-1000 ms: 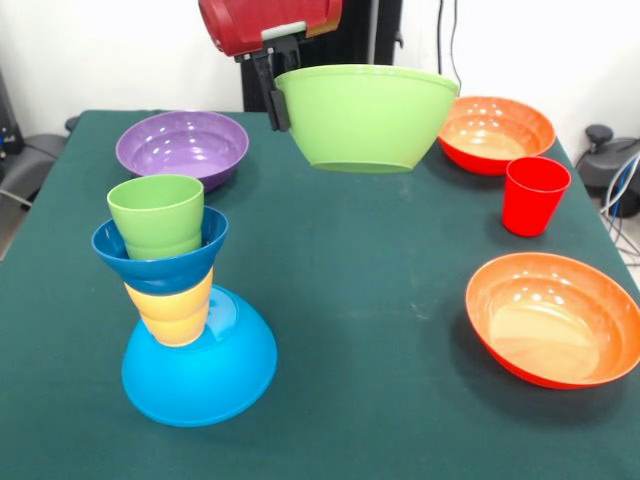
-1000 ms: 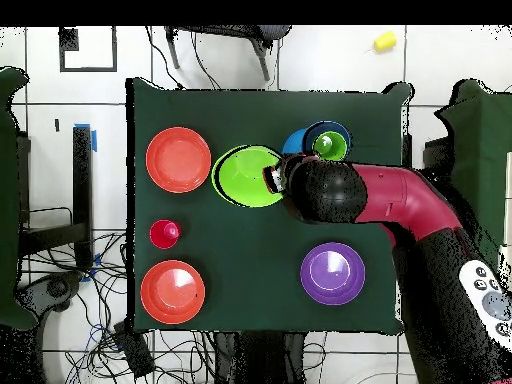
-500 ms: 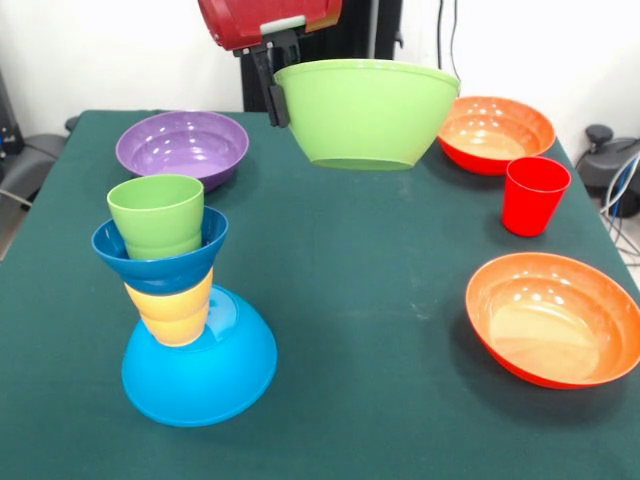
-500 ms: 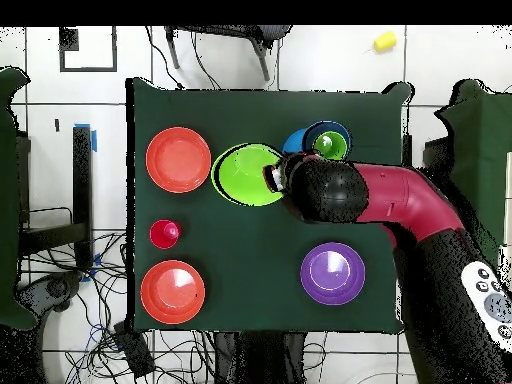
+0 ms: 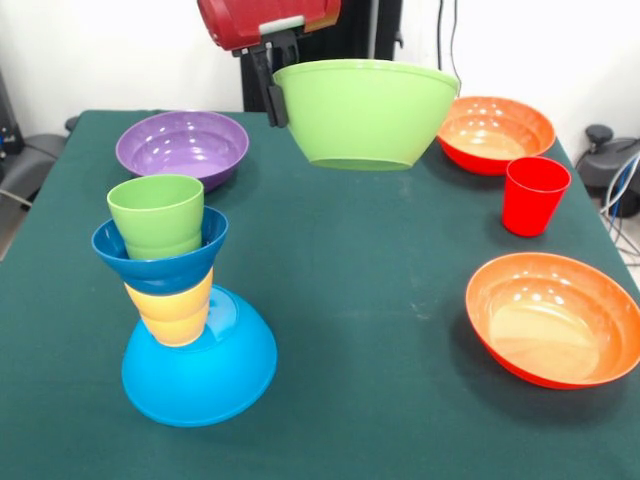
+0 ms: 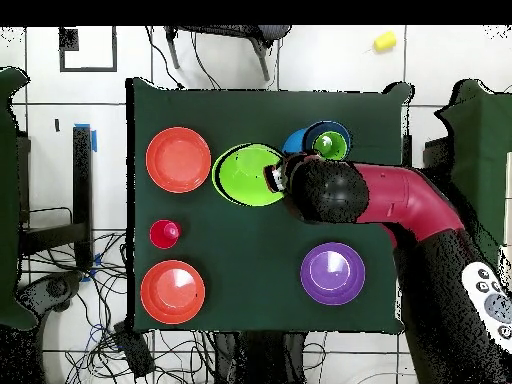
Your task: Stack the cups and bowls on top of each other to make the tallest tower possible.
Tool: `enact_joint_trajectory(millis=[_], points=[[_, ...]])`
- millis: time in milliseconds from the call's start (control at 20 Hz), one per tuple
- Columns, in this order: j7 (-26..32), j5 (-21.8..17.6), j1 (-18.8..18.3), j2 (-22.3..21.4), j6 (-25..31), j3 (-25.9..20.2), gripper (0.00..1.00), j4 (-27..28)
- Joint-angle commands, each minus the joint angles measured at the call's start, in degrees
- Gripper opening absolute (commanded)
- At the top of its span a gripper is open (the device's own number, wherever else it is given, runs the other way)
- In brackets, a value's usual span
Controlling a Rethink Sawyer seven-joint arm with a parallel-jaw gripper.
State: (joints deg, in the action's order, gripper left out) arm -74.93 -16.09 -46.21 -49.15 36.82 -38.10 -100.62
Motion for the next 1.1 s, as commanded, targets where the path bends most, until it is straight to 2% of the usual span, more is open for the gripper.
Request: enact_joint_trajectory(millis=[50,1100], points=[[-6.4,-1.4,1.1,2.7,-2.7,3.5,0.00,-0.4],[-3.9,1.7,-1.6,-0.9,1.0,0.4,0.00,-2.1]])
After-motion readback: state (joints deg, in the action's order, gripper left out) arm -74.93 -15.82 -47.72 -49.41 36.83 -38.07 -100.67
